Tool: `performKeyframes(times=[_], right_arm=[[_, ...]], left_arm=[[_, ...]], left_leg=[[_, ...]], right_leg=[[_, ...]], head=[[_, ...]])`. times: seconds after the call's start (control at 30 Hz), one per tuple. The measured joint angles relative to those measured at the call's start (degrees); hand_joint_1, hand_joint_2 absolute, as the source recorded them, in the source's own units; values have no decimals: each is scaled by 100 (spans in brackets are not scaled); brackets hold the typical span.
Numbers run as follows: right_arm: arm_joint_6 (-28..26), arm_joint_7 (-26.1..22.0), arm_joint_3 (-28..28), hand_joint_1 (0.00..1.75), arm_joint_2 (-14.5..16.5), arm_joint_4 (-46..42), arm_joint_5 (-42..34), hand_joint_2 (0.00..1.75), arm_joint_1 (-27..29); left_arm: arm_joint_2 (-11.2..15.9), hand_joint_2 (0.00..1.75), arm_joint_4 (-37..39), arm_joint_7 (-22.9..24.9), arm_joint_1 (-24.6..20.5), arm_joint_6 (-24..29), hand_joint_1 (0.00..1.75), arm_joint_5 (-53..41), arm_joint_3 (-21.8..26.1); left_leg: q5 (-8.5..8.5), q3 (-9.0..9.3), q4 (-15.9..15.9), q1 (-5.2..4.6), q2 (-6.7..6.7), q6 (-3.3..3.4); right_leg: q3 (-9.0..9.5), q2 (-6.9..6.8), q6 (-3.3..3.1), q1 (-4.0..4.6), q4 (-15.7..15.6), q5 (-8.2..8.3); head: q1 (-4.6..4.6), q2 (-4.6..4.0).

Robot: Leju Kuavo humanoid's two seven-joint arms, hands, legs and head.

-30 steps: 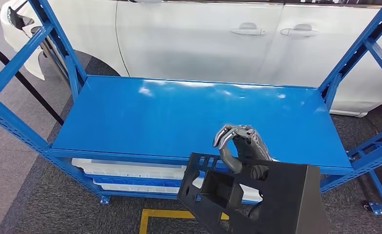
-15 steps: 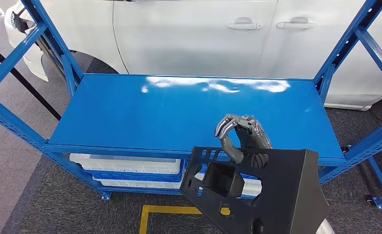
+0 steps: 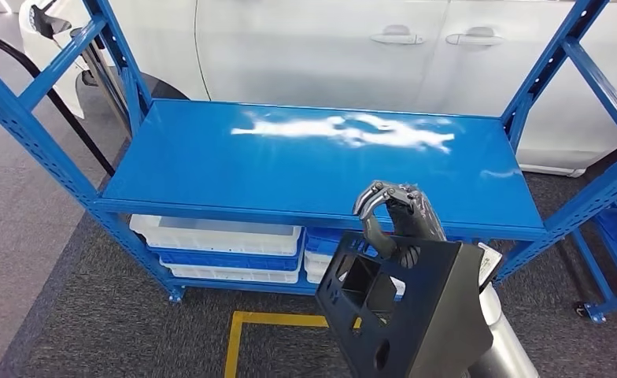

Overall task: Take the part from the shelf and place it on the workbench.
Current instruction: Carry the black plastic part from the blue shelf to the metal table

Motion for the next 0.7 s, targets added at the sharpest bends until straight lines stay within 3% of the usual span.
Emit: performKeyframes(times=[0.03, 0.07, 0.1, 0.13, 0.17, 0.23, 0.27, 0.3, 0.37, 0.4, 0.43, 0.5, 0.53, 0.57, 0.6, 0.63, 0.7], right_arm=[[10, -1, -11, 175, 1, 2, -4, 175, 7], [28, -3, -20, 175, 1, 4, -11, 175, 11], [49, -5, -28, 175, 1, 6, -19, 175, 12], [68, -7, -34, 175, 1, 8, -27, 175, 9], [82, -10, -36, 175, 1, 8, -35, 175, 3], [89, -28, -39, 175, 1, 5, -49, 175, -4], [90, -49, -41, 175, 1, 4, -57, 175, -1], [90, -73, -43, 175, 1, 2, -63, 175, 10], [91, -110, -45, 175, 0, 5, -70, 175, 37], [91, -118, -45, 175, -1, 8, -72, 175, 47], [91, -122, -45, 175, -1, 10, -74, 175, 53], [91, -131, -44, 175, -2, 10, -78, 175, 65], [91, -136, -43, 175, -2, 10, -78, 175, 75], [90, -145, -43, 175, -2, 10, -79, 175, 89], [89, -156, -43, 175, -2, 10, -81, 175, 103], [86, -167, -43, 175, -2, 10, -84, 175, 114], [79, -180, -44, 175, -2, 3, -93, 175, 123]], left_arm=[[0, 175, 0, 3, 0, 4, 0, 5, 1], [0, 175, 0, 2, 1, 10, 0, 12, 1], [0, 175, 0, -2, 1, 17, 0, 18, 1], [0, 175, 0, -6, -1, 26, 0, 25, 1], [0, 175, 0, -11, -8, 34, 0, 28, 1], [0, 175, 0, -17, -17, 50, 0, 30, 2], [0, 175, 0, -17, -17, 58, 0, 30, 2], [0, 175, 0, -16, -12, 66, 0, 34, 3], [4, 175, 0, -9, 4, 79, 0, 47, 6], [7, 175, 0, -8, 7, 85, 0, 57, 8], [10, 175, 0, -8, 6, 88, 0, 63, 10], [13, 175, 0, -10, -6, 93, 0, 70, 13], [13, 175, 0, -10, -12, 92, 0, 72, 13], [13, 175, 0, -8, -14, 92, 0, 73, 14], [13, 175, 0, -1, -8, 92, 0, 72, 14], [13, 175, 0, 8, 1, 92, 0, 69, 14], [19, 175, 0, 24, 30, 93, 0, 63, 14]], left_leg=[[73, -104, 13, -2, 3, -2], [141, -215, 32, -4, 5, -8], [204, -329, 61, -2, 7, -19], [258, -437, 96, 1, 7, -33], [305, -531, 142, 4, 6, -53], [379, -666, 222, -5, -1, -109], [417, -695, 244, -11, -4, -140], [460, -711, 244, -13, -7, -173], [510, -736, 238, -9, -19, -240], [405, -778, 306, -5, -26, -274], [185, -840, 478, 1, -33, -309], [-446, -981, 1136, 20, -35, -370], [-670, -1022, 1513, 26, -34, -391], [-751, -1008, 1794, 28, -33, -403], [-695, -918, 1912, 28, -33, -406], [-549, -734, 1817, 29, -32, -399], [-348, -118, 1104, 25, -34, -354]], right_leg=[[-56, -1, 22, -5, 369, -176], [-45, -1, 39, -10, 618, -206], [58, -1, 50, -17, 691, -119], [266, -1, 55, -25, 556, 21], [574, -1, 53, -33, 232, 114], [1170, 6, 5, -15, -544, 36], [1333, 12, -35, 1, -795, -43], [1382, 17, -82, 21, -908, -85], [1315, 2, -183, 9, -939, 9], [1258, -12, -232, -4, -952, 77], [1185, -26, -273, -20, -966, 154], [1008, -38, -312, -21, -966, 300], [916, -40, -311, -17, -963, 371], [824, -44, -306, -15, -960, 442], [731, -48, -297, -13, -955, 512], [643, -50, -284, -12, -950, 581], [507, -46, -248, -5, -932, 703]], head=[[0, 0], [-1, 0], [-1, 0], [-1, 0], [-1, 0], [-2, 0], [-5, 0], [-6, 0], [-8, 0], [-7, 0], [-8, 0], [-8, 0], [-8, 0], [-8, 0], [-8, 0], [-8, 0], [-8, 0]])
